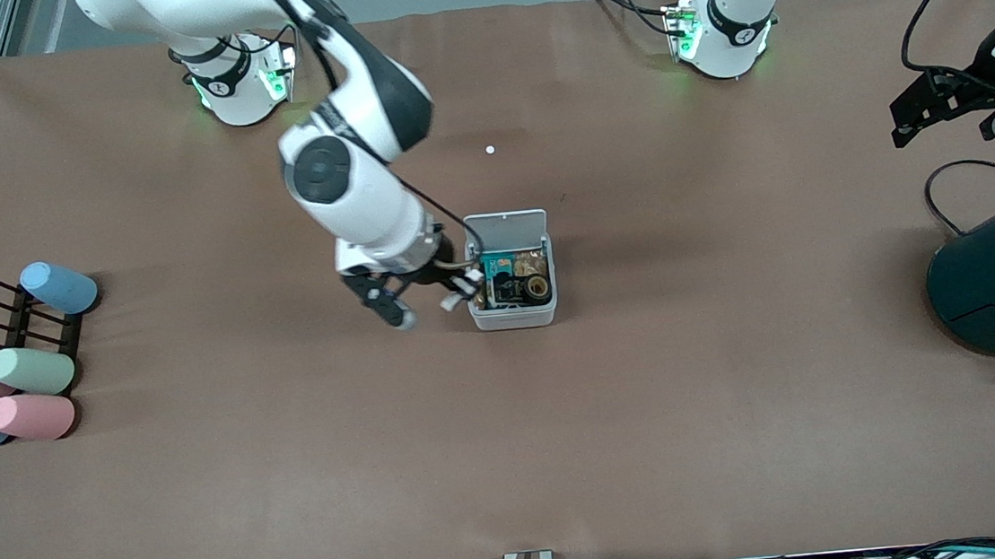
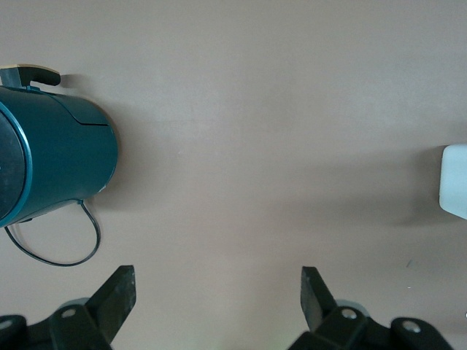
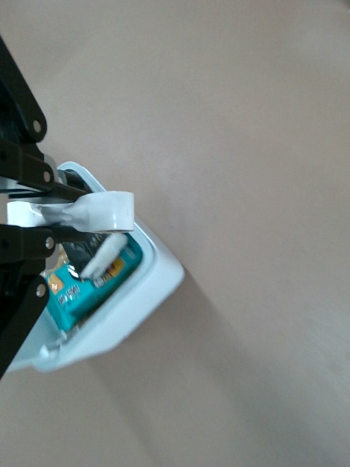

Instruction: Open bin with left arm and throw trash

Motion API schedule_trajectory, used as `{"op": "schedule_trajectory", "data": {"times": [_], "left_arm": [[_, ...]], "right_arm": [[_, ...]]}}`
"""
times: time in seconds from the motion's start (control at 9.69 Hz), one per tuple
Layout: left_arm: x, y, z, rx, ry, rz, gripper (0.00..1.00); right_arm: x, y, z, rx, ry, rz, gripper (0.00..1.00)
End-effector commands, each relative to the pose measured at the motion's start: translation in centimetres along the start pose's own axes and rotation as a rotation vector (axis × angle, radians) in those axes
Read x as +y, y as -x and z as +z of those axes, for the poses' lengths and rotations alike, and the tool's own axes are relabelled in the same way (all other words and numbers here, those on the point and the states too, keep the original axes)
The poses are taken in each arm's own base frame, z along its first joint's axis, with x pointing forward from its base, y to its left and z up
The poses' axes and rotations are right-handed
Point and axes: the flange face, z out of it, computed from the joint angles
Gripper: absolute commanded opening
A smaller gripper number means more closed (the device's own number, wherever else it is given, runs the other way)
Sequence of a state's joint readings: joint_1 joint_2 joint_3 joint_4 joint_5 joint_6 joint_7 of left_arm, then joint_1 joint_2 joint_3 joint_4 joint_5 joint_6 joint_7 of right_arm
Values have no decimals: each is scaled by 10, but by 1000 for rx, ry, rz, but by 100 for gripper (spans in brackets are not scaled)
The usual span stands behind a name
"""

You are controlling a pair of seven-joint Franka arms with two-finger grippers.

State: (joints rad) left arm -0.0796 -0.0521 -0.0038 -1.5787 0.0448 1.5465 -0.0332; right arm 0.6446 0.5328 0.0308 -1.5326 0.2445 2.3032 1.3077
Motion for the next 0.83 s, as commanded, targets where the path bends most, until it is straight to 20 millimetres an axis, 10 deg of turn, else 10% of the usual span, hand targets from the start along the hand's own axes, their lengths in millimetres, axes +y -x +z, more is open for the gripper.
{"op": "schedule_trajectory", "data": {"times": [0.0,0.41,0.72], "left_arm": [[-3,-4,-1,-10,6,-23,100],[-4,-6,0,-13,60,-62,100],[-9,-10,7,-24,55,-53,100]], "right_arm": [[-10,15,31,17,-46,-18,3],[-4,26,63,56,0,-87,9],[-3,28,64,56,6,-92,62]]}}
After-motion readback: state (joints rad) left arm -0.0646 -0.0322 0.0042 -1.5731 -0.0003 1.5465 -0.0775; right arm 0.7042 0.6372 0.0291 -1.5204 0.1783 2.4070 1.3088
